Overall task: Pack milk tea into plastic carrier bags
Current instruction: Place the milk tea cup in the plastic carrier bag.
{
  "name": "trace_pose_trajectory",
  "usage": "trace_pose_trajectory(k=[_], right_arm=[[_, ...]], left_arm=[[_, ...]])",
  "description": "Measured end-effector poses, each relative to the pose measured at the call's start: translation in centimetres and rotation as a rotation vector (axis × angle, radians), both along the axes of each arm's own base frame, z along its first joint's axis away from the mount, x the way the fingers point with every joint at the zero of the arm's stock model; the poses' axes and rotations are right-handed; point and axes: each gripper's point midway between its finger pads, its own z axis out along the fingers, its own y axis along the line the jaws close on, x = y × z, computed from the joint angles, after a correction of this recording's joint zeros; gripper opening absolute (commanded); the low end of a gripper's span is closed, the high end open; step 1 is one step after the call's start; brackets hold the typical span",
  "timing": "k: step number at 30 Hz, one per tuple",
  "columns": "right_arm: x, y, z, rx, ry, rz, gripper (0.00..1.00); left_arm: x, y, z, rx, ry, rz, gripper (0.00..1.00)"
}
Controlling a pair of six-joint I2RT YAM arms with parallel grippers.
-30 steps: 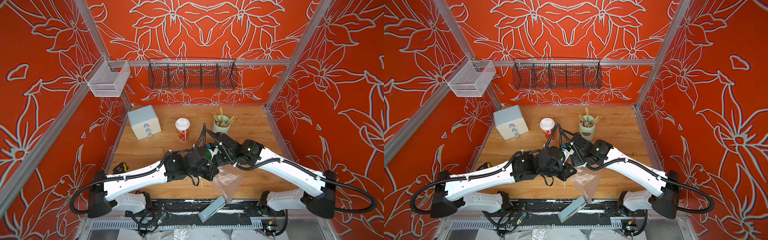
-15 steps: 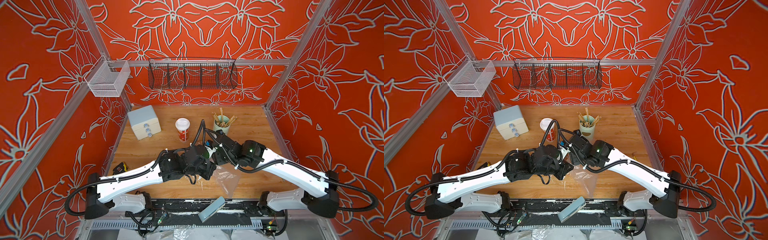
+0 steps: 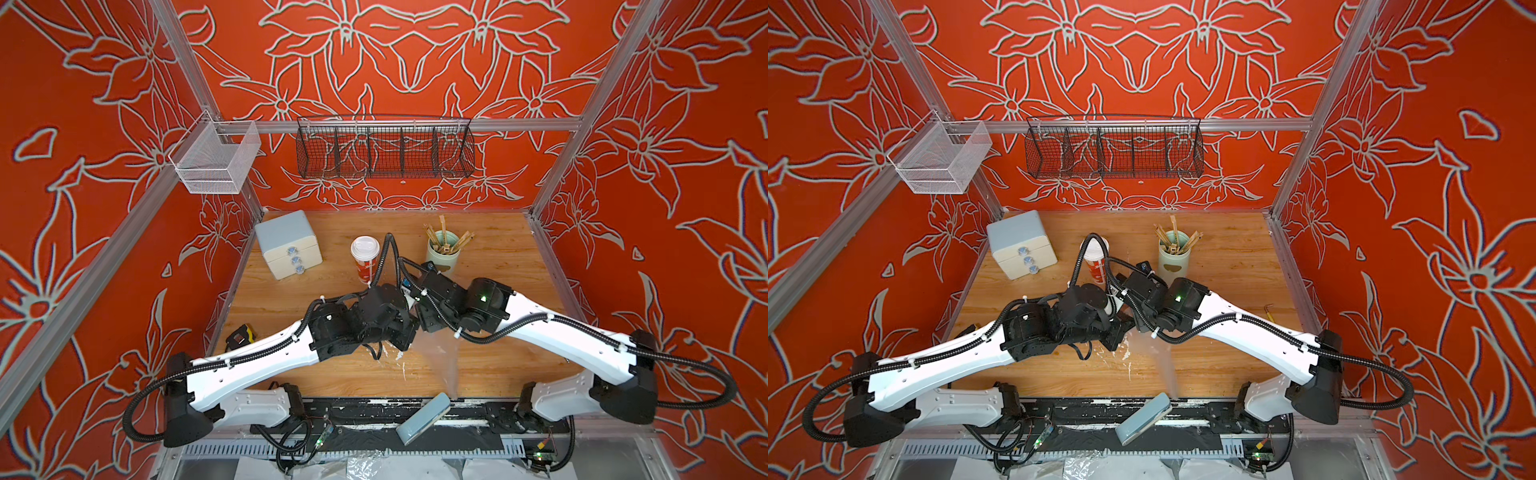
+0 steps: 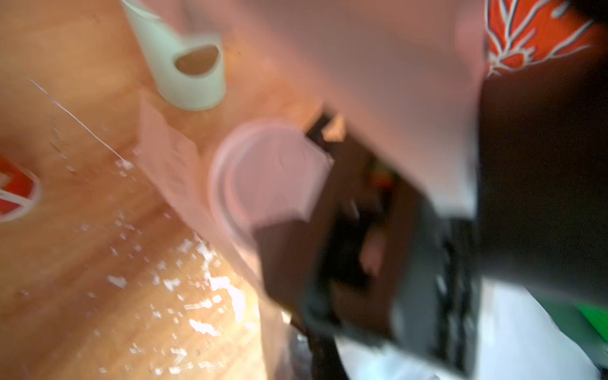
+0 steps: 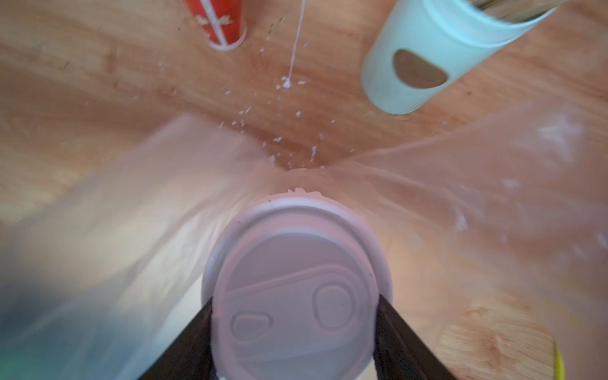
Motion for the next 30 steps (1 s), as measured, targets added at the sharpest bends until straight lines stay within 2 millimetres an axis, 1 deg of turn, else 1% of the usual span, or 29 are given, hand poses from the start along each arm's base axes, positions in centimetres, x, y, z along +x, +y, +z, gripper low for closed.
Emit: trace_pose_trajectory(k=[5,7,10,15,20,24,27,30], right_arm=[[-0.3,0.6,-1.2,-0.005,0.041,-0.001,0.12],[-0.3,0.8,-1.4,-0.005,0.049,0.000,0.12],[-0.3,0.9,-1.5,-0.001,0.052,-0.001,0.15],[-0.2,0.9,-1.6,-0.008,0.045,-0.004,0.16],[0.6,0.8,-1.2,-0.024,0.009,-0.015,0.18],[1.6,1.0,-0.3,-0.039,-0.038,-0.018,0.21],[2.4,1.0,0.5,-0.039,-0.069,-0.026,0.21],[3.0,0.9,0.5,-0.046,-0.071,-0.028,0.21]], left_arm=[[0.6,1.1,-0.4,-0.011,-0.030,0.021,0.00],[0.6,1.2,-0.6,-0.017,-0.035,0.019,0.00],[0.5,1.2,-0.6,-0.025,-0.036,0.013,0.00],[0.5,1.1,-0.7,-0.023,-0.048,0.004,0.00],[1.1,1.4,-0.6,-0.008,-0.077,0.017,0.00],[2.0,1.7,0.1,0.001,-0.107,0.047,0.00],[2.8,1.7,0.8,0.006,-0.125,0.070,0.00],[3.7,1.9,0.9,0.023,-0.136,0.099,0.00]])
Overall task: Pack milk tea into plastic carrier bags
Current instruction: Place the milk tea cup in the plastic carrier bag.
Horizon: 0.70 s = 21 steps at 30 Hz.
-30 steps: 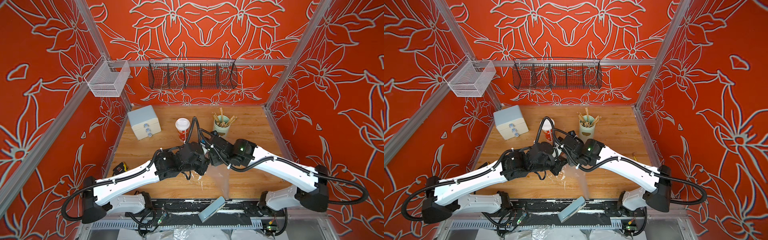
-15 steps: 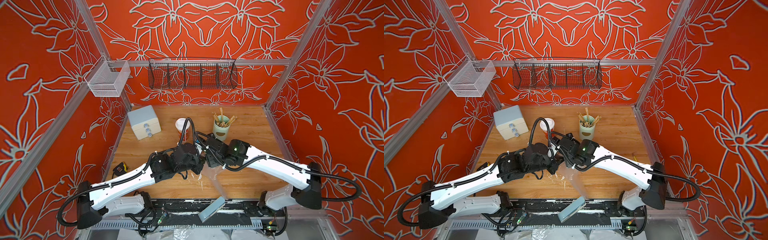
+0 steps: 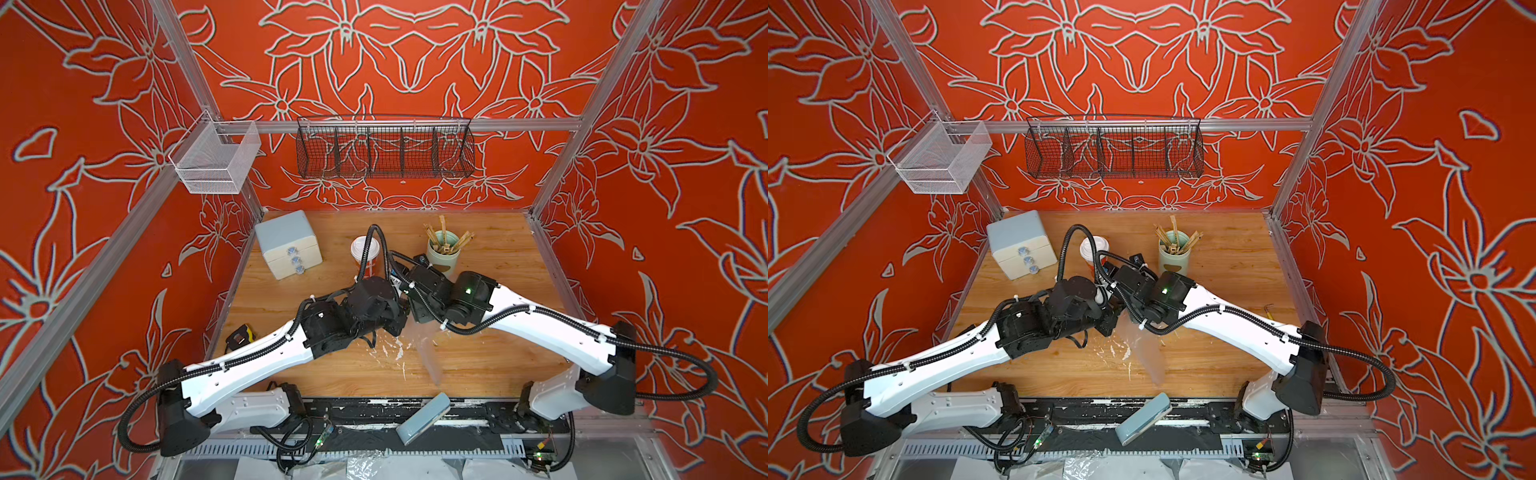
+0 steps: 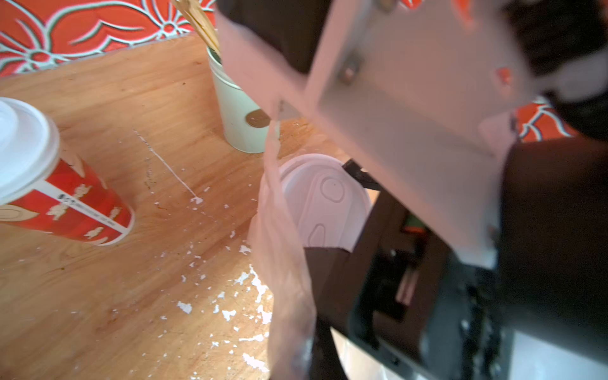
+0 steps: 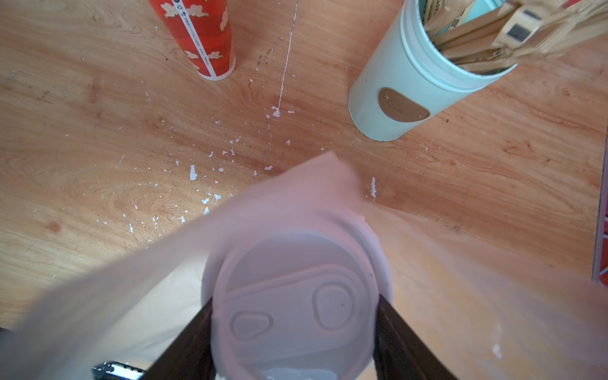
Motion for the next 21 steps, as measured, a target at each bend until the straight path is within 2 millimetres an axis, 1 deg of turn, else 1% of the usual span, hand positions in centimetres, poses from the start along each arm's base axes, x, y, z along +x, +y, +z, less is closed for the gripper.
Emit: trace_pose_trajectory(k=[5,8,11,13,16,19,20,21], right_arm=[[0.0,0.4,-1.0,-0.013,0.040,0.021,0.24],[-0.2,0.7,-1.4,-0.011,0.061,0.035,0.27],[-0.3,0.9,-1.6,-0.007,0.075,0.043,0.37],[-0.4,0.9,-1.7,-0.005,0.079,0.046,0.39],[-0.4,0.9,-1.7,-0.007,0.082,0.051,0.47],[-0.4,0.9,-1.7,-0.007,0.083,0.056,0.63],[-0.4,0.9,-1.7,-0.008,0.084,0.055,0.68],[-0.5,0.8,-1.7,-0.011,0.085,0.056,0.70]], left_arm=[[1.1,0.5,-0.8,0.026,0.004,0.044,0.00],[1.4,0.6,-1.0,0.026,0.008,0.058,0.00],[1.5,0.6,-1.1,0.026,0.010,0.064,0.00],[1.5,0.6,-1.1,0.026,0.011,0.064,0.00],[1.5,0.6,-1.1,0.025,0.012,0.064,0.00],[1.4,0.5,-1.1,0.020,0.014,0.063,0.00],[1.5,0.4,-1.1,0.016,0.014,0.062,0.00],[1.5,0.4,-1.2,0.013,0.014,0.061,0.00]])
